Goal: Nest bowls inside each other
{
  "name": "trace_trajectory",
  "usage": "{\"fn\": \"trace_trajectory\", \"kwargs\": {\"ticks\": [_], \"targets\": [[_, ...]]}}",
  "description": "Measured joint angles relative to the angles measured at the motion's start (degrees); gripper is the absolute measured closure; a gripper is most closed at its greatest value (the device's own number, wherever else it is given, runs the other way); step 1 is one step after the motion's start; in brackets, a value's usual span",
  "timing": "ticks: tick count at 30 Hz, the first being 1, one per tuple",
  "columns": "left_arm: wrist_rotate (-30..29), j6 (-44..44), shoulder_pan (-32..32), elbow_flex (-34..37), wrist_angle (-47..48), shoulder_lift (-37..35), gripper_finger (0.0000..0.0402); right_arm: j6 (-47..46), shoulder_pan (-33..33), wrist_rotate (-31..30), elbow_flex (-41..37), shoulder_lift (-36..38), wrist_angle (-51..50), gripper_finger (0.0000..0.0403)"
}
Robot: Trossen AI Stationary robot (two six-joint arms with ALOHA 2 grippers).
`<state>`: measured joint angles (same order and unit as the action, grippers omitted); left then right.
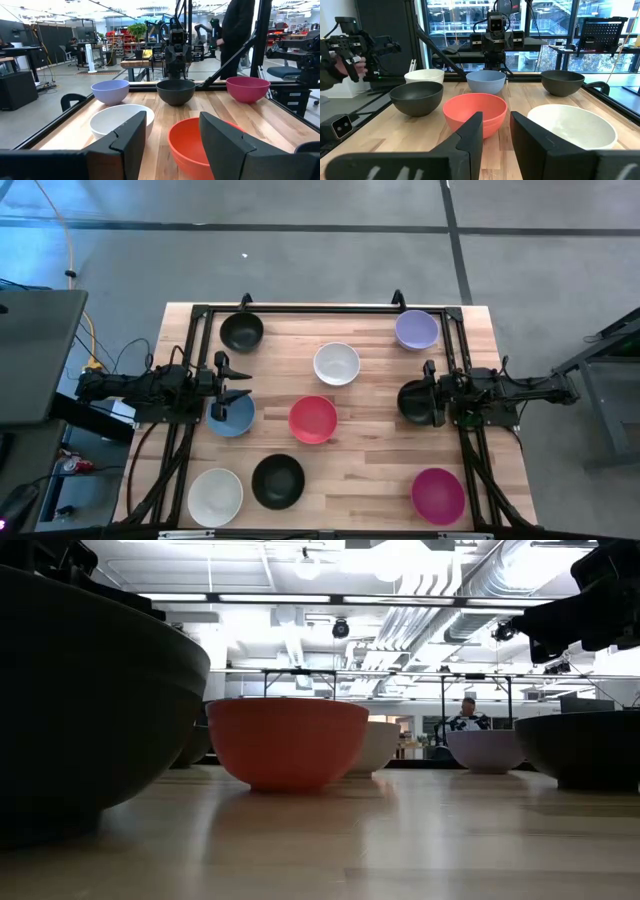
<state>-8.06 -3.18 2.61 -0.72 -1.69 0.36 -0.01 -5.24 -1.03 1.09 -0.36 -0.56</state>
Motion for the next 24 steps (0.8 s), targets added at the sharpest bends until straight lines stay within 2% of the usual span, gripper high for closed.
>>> {"fn": "trace_trajectory", "kwargs": {"ticks": [8,12,18,24], "targets": [[0.95,0.56,0.0,0.01,0.09,0.0,0.0229,0.0,-0.01,0.0,0.0,0.0,0.0,0.0311],[3.27,4.94,-0.01,0.0,0.35,0.0,0.0229,0.0,0.0,0.0,0.01,0.01,0.0,0.0311],[3.57,11.72,-0.02,-0.01,0.63,0.0,0.0229,0.02,-0.01,0.01,-0.01,0.02,0.0,0.0311],[3.57,12.61,-0.02,0.01,0.63,0.0,0.0229,0.0,0.0,0.0,0.0,0.0,0.0,0.0311]]}}
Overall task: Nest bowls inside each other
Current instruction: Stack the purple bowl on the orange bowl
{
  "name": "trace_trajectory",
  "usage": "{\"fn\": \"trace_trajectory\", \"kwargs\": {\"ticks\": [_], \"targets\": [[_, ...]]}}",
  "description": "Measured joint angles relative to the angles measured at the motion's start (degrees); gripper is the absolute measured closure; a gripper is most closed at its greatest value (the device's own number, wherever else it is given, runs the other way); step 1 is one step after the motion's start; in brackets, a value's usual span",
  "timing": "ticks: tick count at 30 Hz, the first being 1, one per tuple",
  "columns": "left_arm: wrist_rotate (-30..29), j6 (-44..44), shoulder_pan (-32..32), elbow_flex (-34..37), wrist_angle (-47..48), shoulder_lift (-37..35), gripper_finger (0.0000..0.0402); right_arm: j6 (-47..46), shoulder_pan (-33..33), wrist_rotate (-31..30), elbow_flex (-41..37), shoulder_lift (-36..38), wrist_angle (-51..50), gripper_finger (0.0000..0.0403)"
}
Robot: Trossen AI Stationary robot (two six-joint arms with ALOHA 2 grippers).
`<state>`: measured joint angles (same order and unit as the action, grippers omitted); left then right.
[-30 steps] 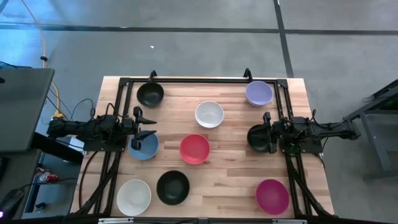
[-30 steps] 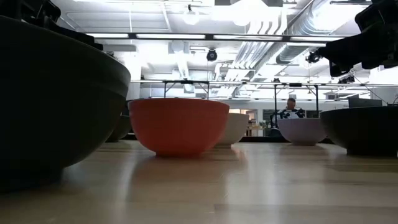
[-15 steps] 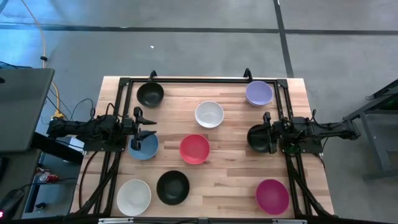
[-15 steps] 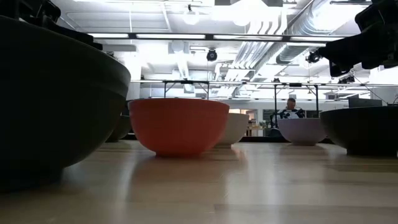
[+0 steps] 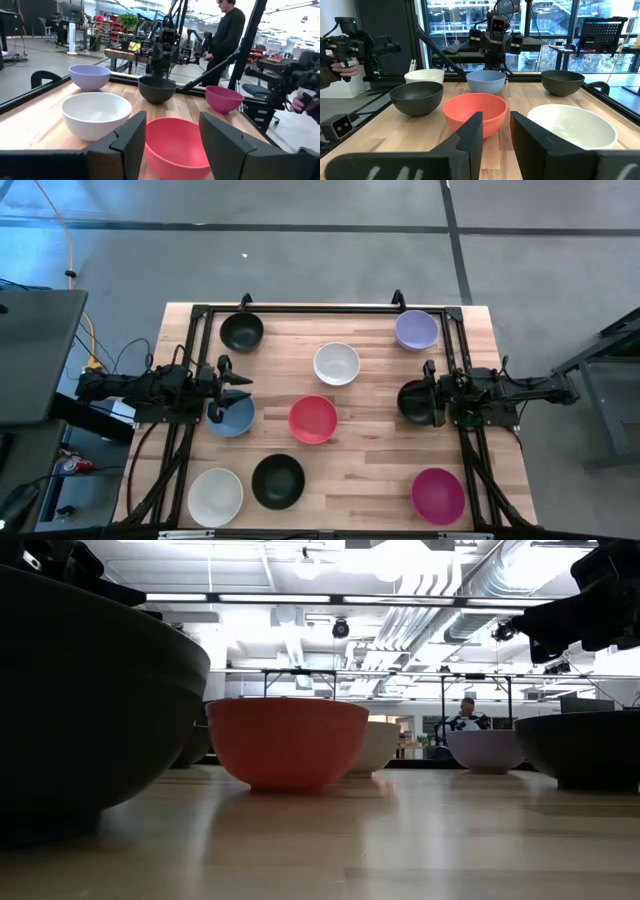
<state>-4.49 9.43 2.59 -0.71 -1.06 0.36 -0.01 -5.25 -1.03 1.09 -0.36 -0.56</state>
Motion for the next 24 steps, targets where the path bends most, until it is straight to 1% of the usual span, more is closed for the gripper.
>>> {"fn": "trace_trajectory", "kwargs": {"ticks": [8,14,16,19,24], "targets": [[-0.07,-2.47,0.0,-0.02,-0.08,0.0,0.0229,0.0,0.01,-0.01,-0.01,0.0,0.0,0.0311],[-0.09,-2.53,0.0,-0.02,-0.07,0.0,0.0229,-0.02,0.01,0.04,-0.05,0.0,0.82,0.0311],[-0.11,-2.56,0.0,0.0,-0.07,0.0,0.0229,-0.1,-0.01,0.04,-0.07,0.0,3.04,0.0311],[-0.13,-2.54,0.0,0.0,-0.07,0.0,0.0229,-1.81,0.01,-0.14,-0.07,0.0,9.32,0.0311],[-0.24,-2.56,0.0,0.0,-0.07,0.0,0.0229,-3.11,-0.01,-3.6,-0.07,0.0,20.86,0.0311]]}}
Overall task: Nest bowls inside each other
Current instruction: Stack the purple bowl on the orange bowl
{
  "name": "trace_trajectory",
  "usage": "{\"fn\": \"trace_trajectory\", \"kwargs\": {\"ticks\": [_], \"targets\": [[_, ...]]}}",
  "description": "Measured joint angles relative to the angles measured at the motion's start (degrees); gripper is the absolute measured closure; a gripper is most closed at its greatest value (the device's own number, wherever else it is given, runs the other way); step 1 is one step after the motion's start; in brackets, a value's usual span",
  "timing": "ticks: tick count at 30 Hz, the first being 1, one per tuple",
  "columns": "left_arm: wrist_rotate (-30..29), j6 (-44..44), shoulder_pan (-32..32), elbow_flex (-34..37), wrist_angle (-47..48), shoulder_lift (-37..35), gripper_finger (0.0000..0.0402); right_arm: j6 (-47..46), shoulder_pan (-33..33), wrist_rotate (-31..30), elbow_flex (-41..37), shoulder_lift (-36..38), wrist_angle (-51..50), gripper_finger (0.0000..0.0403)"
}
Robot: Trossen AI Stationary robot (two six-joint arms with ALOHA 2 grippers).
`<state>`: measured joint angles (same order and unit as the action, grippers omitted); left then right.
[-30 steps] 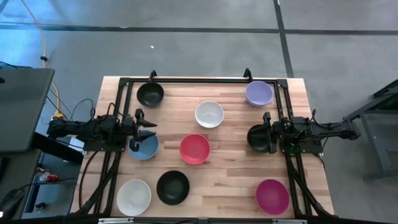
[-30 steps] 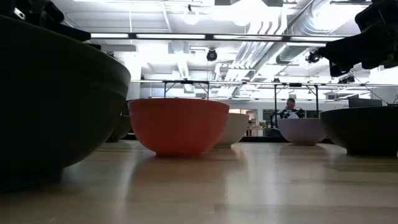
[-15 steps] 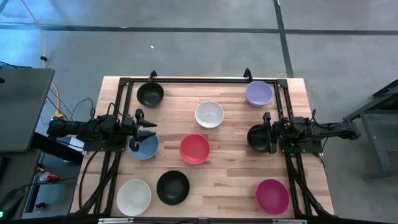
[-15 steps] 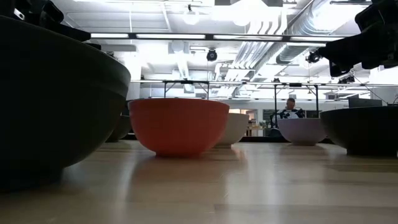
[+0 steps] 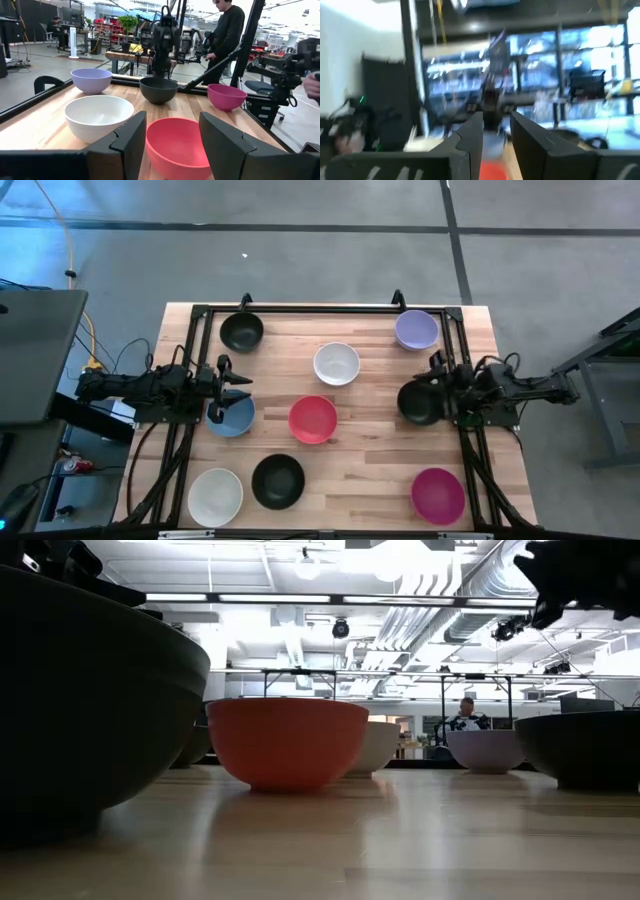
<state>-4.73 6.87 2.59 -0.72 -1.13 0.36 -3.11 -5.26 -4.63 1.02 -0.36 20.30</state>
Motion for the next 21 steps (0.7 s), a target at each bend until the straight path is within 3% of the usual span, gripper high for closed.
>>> {"fn": "trace_trajectory", "kwargs": {"ticks": [3,6,8,13,16,21], "targets": [[0.0,0.0,0.0,0.01,0.0,0.0,0.0229,-1.37,0.0,-5.68,1.55,-0.05,1.25,0.0311],[0.0,0.0,0.0,0.0,0.0,0.0,0.0229,-4.99,0.0,-17.28,5.61,-0.05,-3.39,0.0311],[0.0,0.0,0.0,-0.01,0.0,0.0,0.0229,-8.49,0.0,-25.55,9.69,-0.46,-9.37,0.0311],[0.02,0.0,0.0,-0.01,0.0,0.0,0.0229,-18.29,0.02,-38.29,24.42,-6.13,-30.62,0.0311],[0.02,-0.02,0.0,-0.01,0.0,0.0,0.0229,-24.68,0.04,-41.95,35.69,-12.67,-45.19,0.0311],[0.02,0.0,0.0,-0.01,0.0,0.0,0.0229,-27.58,0.02,-41.09,55.47,-26.36,-68.11,0.0311]]}}
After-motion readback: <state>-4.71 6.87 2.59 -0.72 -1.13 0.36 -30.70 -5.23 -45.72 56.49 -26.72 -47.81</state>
